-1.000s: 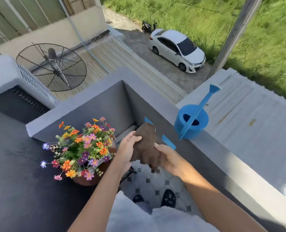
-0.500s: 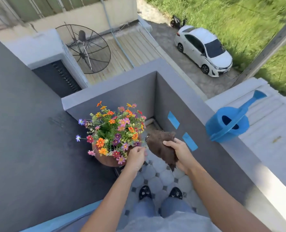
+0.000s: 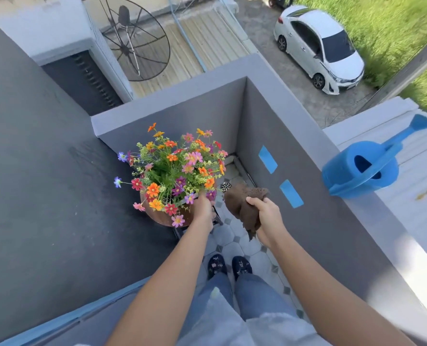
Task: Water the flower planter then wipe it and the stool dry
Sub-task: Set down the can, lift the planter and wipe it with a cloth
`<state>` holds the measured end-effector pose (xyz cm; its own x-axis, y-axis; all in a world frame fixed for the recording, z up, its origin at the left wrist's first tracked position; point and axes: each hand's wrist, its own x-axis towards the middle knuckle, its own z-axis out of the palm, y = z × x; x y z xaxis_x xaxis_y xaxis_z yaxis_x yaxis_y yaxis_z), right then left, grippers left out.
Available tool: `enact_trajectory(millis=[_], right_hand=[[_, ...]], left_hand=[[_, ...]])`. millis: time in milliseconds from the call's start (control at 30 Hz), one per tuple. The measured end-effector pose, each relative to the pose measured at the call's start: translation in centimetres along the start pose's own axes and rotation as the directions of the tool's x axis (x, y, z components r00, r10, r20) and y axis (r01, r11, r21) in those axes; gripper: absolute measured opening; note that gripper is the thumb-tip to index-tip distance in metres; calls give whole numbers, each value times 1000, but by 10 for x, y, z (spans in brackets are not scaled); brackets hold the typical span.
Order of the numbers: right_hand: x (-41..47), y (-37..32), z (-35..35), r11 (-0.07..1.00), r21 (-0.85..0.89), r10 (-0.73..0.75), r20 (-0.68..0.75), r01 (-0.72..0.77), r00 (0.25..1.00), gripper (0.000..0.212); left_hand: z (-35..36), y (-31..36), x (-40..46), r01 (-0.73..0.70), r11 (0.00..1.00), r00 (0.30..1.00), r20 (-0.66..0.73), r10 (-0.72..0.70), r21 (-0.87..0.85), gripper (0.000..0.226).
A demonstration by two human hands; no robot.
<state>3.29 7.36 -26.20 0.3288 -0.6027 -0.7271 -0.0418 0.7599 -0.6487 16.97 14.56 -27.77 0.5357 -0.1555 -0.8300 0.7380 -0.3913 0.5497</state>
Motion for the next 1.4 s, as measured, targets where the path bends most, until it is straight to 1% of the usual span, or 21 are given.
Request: enact_trajectory(millis=[100, 200, 300, 367, 433, 467, 533, 600, 700, 767, 867, 967, 1000, 1067, 1100, 1133, 1200, 1233, 1333, 1367, 1400], right_hand=[[8, -2, 1, 998, 51, 31, -19, -30, 999, 25], [17, -4, 0, 995, 94, 40, -17, -38, 999, 27], [21, -9, 1, 994, 106, 26, 11, -27, 1000, 33], [23, -13, 1, 992, 119, 26, 36, -30, 999, 36], [26, -18, 0, 992, 125, 20, 60, -27, 998, 40], [28, -20, 0, 991, 130, 14, 77, -24, 997, 41], [32, -24, 1, 990, 140, -4, 115, -12, 993, 37], [36, -30, 4, 991, 135, -42, 138, 23, 990, 32], [35, -44, 17, 991, 102, -106, 184, 88, 977, 30], [33, -57, 28, 986, 52, -165, 208, 158, 964, 30], [26, -79, 46, 961, -11, -263, 275, 277, 925, 31], [15, -102, 69, 946, -33, -293, 338, 323, 894, 20], [12, -109, 80, 942, -50, -292, 365, 332, 884, 22], [1, -125, 101, 917, -128, -300, 406, 379, 863, 42], [-6, -131, 111, 889, -175, -324, 412, 423, 852, 46], [-14, -136, 120, 844, -210, -382, 411, 494, 827, 48], [-28, -143, 136, 714, -262, -531, 402, 649, 746, 48], [-34, -145, 141, 669, -260, -582, 399, 697, 708, 45], [-56, -143, 147, 614, -201, -638, 442, 763, 630, 43], [-66, -138, 146, 590, -185, -644, 480, 786, 596, 41], [-76, -131, 144, 558, -179, -644, 522, 810, 559, 32]], left_hand=[[7, 6, 12, 35, 994, 999, 6, -35, -101, 26], [12, 13, 21, 79, 984, 996, -18, -83, -158, 32], [17, 15, 22, 47, 966, 997, -46, -61, -255, 25], [20, 10, 27, 53, 951, 993, -86, -83, -306, 34], [17, 6, 32, 34, 960, 988, -135, -74, -276, 29], [15, 6, 30, 11, 974, 983, -178, -52, -227, 33], [6, 9, 30, -63, 978, 975, -220, 18, -200, 39], [-4, 13, 26, -76, 975, 974, -225, 27, -210, 34], [-20, 31, 9, -106, 947, 980, -193, 48, -304, 13], [-31, 42, -9, -102, 936, 987, -154, 52, -338, 18], [-47, 55, -51, -107, 909, 994, -78, 82, -402, 20], [-62, 68, -89, -143, 922, 989, -26, 144, -360, 15], [-65, 72, -99, -158, 933, 987, -27, 157, -324, 11], [-69, 81, -118, -181, 962, 983, -41, 177, -205, 9], [-69, 85, -128, -193, 966, 981, -32, 191, -172, 8], [-69, 90, -136, -205, 963, 978, -13, 206, -174, 12], [-67, 98, -152, -212, 947, 975, 18, 222, -240, 19], [-68, 102, -157, -204, 941, 976, 20, 217, -272, 19], [-70, 113, -163, -202, 912, 974, 29, 227, -358, 18], [-71, 118, -165, -222, 898, 968, 27, 251, -380, 19], [-71, 124, -166, -249, 883, 960, 20, 280, -399, 20]])
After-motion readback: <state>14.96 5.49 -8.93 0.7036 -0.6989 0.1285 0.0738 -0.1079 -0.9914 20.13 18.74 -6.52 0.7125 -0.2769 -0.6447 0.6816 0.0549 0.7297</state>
